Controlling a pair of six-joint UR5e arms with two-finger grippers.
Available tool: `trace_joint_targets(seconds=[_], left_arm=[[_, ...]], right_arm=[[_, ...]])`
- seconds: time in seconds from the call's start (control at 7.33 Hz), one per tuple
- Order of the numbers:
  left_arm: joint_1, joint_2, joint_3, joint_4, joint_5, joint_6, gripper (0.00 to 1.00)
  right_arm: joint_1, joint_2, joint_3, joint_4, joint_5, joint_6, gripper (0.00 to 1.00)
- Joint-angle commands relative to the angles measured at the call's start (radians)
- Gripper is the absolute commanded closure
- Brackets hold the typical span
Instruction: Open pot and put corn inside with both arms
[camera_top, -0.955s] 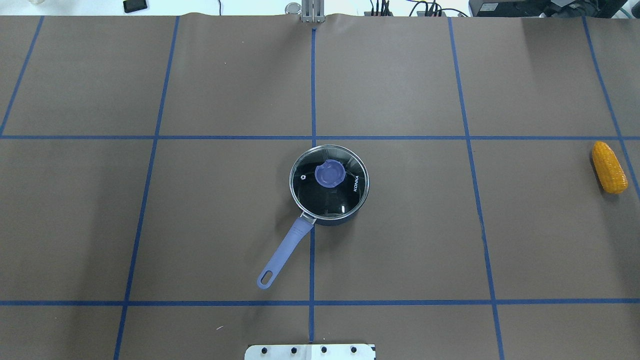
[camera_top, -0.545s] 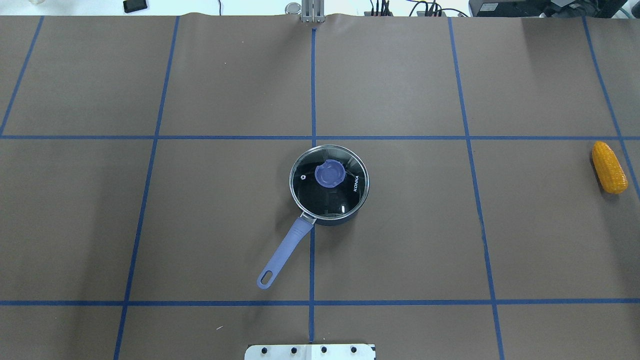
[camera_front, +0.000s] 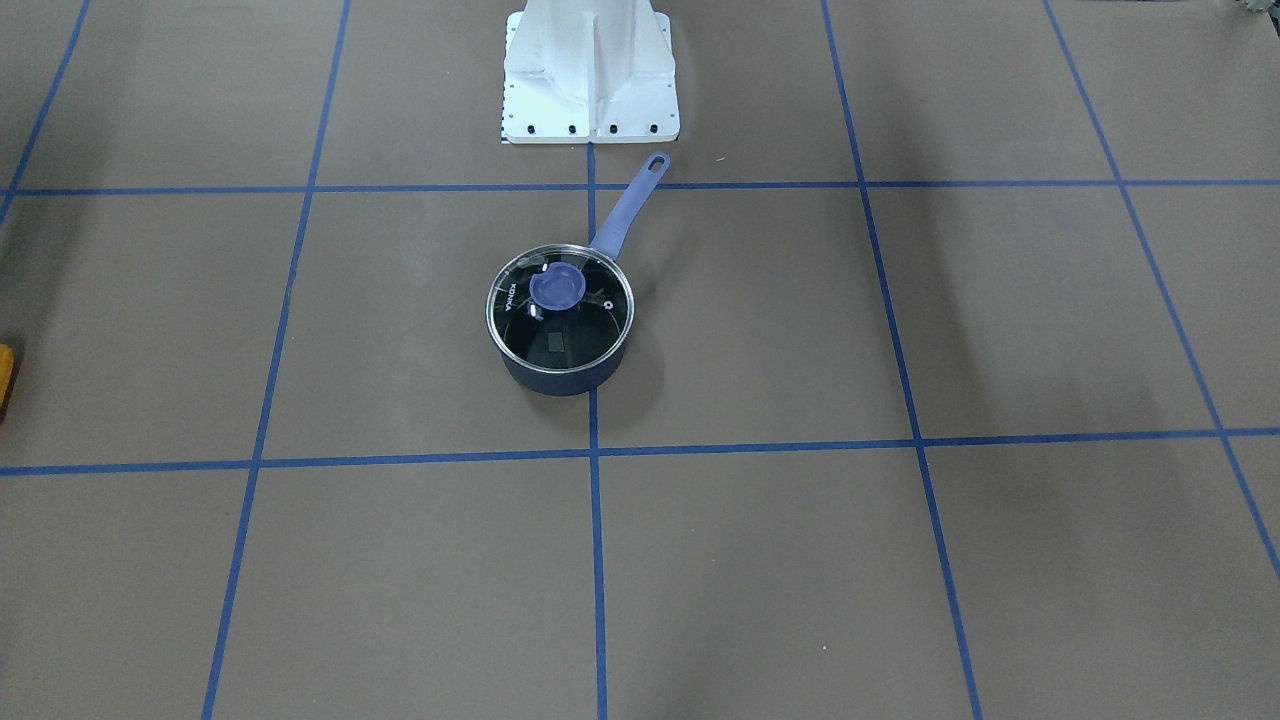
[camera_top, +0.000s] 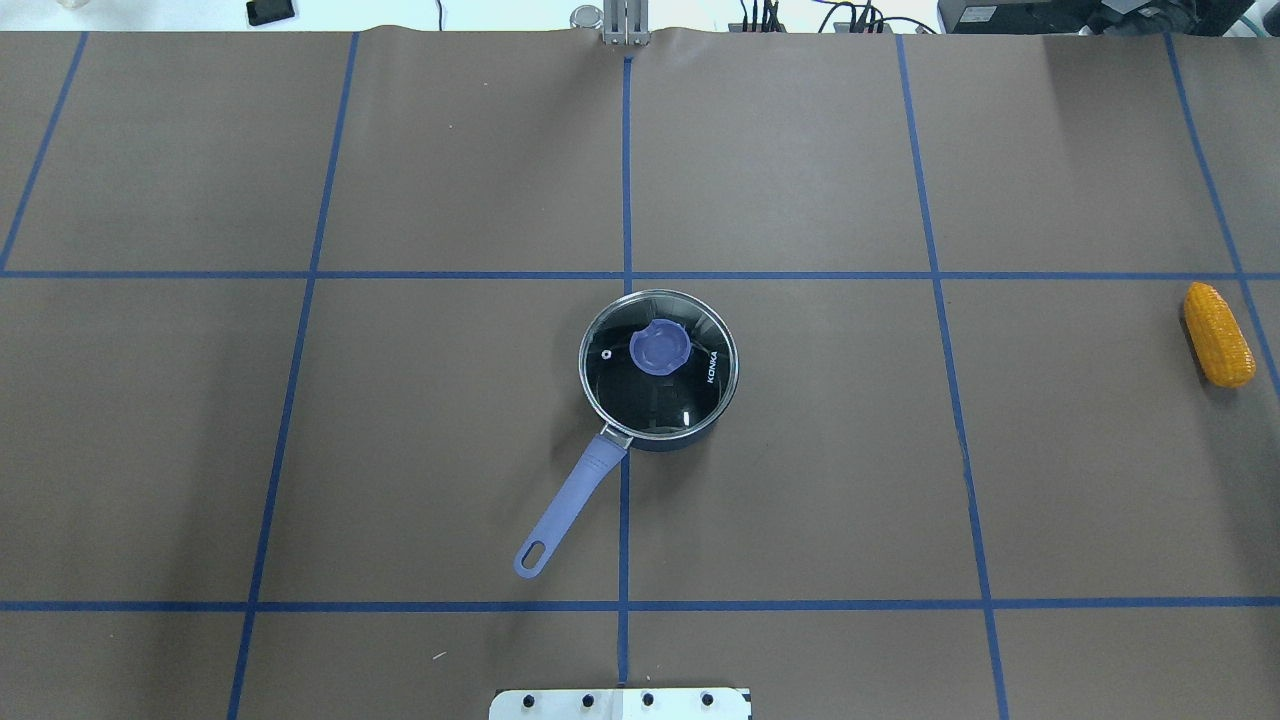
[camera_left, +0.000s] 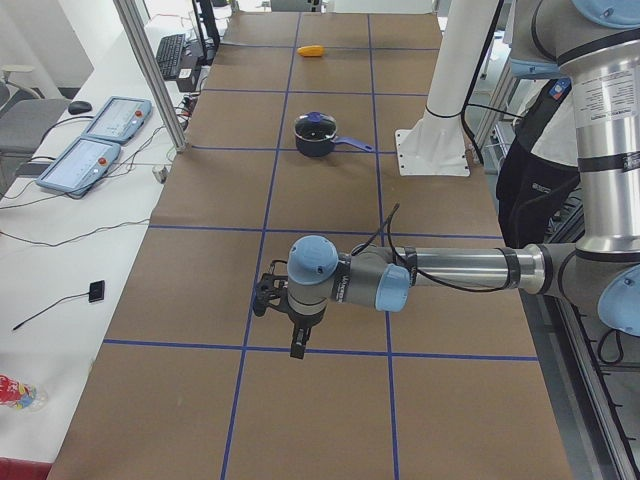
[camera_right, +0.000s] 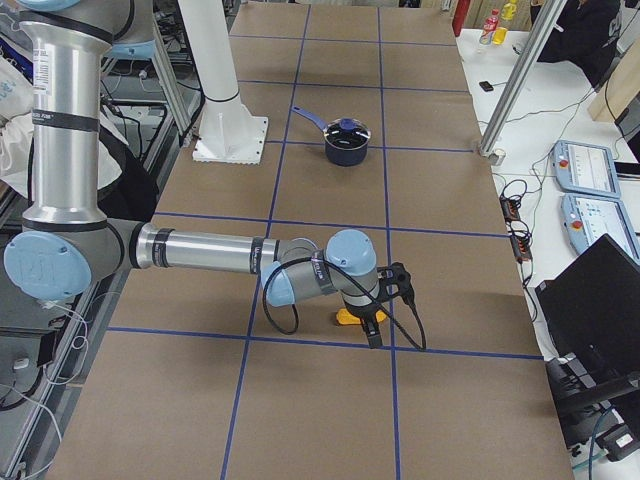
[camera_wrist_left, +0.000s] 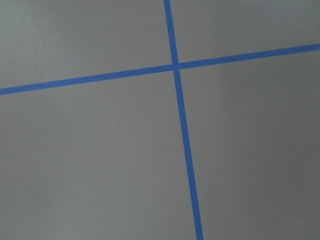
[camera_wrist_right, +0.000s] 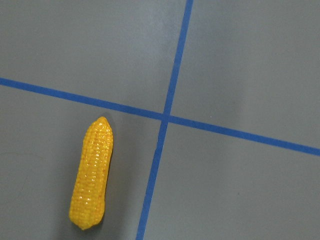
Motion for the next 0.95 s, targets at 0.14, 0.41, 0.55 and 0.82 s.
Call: trace_joint_targets(seconds=[0.14, 0.41, 0.55, 0.82], left_arm=[[0.001, -0.008, 0.0, -0.258, 0.003, -0.005, 0.02], [0.001, -0.031, 0.005, -0.277, -0.003, -0.03, 0.02], [0.001, -0.041, 0.003, -0.278, -0.005, -0.033, 0.02], [0.004, -0.054, -0.023, -0.326, -0.07, -0.066, 0.02]], right_arm=[[-0.002, 0.046, 0.029, 0.061, 0.01, 0.088, 0.0], [-0.002, 0.074, 0.03, 0.056, 0.019, 0.09, 0.0], [-0.002, 0.072, 0.03, 0.059, 0.031, 0.09, 0.0], [-0.003, 0.072, 0.032, 0.062, 0.066, 0.091, 0.0]])
